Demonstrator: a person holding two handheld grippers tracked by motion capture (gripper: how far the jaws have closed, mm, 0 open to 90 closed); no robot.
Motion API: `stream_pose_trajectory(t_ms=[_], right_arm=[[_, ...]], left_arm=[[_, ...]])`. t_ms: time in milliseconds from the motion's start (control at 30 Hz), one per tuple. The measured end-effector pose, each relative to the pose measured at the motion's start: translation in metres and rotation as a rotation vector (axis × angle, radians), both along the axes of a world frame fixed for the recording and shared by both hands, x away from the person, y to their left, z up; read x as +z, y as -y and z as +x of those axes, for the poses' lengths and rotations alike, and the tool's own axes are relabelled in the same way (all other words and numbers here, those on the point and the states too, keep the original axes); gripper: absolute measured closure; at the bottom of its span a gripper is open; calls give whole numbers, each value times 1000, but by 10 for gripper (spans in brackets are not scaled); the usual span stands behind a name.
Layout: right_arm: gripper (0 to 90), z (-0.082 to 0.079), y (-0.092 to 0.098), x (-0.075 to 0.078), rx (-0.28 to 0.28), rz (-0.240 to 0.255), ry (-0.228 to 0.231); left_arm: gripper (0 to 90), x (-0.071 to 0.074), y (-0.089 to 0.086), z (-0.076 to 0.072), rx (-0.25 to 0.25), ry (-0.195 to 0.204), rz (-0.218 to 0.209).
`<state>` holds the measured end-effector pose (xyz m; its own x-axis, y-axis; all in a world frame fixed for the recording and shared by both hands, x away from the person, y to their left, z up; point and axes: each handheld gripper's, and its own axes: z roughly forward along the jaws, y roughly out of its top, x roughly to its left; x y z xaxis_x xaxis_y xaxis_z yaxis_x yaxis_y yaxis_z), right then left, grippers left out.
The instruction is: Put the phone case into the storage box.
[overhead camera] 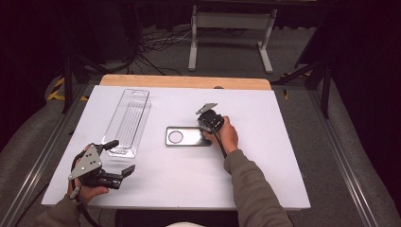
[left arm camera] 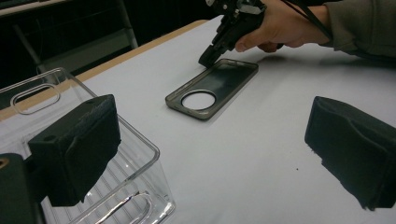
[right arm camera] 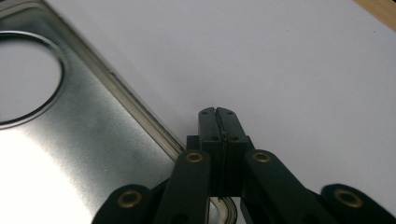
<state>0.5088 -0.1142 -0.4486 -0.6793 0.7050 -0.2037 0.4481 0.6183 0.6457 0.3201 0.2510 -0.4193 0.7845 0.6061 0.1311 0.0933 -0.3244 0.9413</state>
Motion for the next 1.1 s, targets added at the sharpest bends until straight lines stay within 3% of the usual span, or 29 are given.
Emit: stream_pose_trajectory(t_ms=[367,667,900,1100], right_arm=[[900,-36,15,-1,31,34,-14],[900,-75,15,0,159,23,-40],[900,-91,7,1,229,20,-70],[900,-98,2,0,262,16,-58]], left_arm=[[60,-1,3,1,24,-10,13],[63,-2,4,1,25,-15,20],[63,-2,4,2,15,-19,22],[64,-2,5,1,3,-23,19]])
